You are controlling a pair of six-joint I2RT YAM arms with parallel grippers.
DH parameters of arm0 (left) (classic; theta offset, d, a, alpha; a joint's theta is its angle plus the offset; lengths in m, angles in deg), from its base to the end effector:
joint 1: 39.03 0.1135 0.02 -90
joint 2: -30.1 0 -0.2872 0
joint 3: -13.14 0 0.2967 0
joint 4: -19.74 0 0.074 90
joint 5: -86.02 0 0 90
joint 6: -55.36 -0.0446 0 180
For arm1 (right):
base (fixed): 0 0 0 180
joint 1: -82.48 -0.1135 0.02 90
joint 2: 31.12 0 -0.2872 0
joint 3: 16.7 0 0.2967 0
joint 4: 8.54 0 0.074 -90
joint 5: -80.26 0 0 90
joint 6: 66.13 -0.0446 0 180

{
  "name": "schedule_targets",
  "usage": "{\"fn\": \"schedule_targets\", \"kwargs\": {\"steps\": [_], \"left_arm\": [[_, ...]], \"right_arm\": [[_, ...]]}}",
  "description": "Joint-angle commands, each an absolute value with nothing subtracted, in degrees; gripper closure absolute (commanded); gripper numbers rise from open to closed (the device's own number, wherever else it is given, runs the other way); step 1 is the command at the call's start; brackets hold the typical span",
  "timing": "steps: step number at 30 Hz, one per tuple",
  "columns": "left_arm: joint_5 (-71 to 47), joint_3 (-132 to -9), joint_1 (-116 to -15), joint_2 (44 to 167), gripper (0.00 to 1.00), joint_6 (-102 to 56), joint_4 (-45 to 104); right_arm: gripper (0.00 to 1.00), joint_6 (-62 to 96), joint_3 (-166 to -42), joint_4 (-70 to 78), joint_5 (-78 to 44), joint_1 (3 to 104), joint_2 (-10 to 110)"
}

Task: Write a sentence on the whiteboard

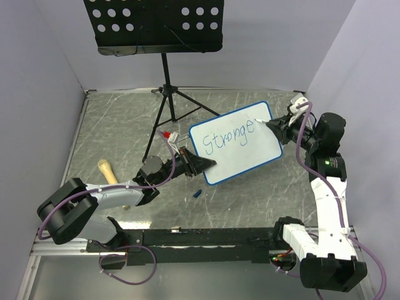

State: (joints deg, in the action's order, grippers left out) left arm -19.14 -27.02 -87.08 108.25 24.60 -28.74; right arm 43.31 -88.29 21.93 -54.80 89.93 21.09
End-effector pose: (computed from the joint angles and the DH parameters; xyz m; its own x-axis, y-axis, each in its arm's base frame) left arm 0.1985 -0.2383 0.2333 -0.7023 -0.4594 -0.5438 0.5596 0.1158 -0.8206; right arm 0.2296 0.0018 0.4186 0.0189 -0.2396 -0.9707 -0.6266 0.7537 -0.1982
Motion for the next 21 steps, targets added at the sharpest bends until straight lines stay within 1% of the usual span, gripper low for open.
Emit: {"fn": "schedule_targets", "kwargs": {"steps": [1, 11, 21], "left_arm": [[-18.8, -28.0, -87.4, 104.9, 0.99, 24.2, -39.3], [-17.7, -27.9, -87.3, 104.5, 0.99, 24.2, -37.8], [-20.2, -28.8, -87.3, 105.4, 0.99, 24.2, -38.2]], "right_arm": [[1.00, 45.8, -87.7, 23.6, -55.2, 90.3, 19.2], [1.00, 46.7, -85.3, 27.1, -55.7, 90.3, 15.7], [1.00, 43.7, -87.2, 22.4, -54.9, 90.3, 19.3]]}}
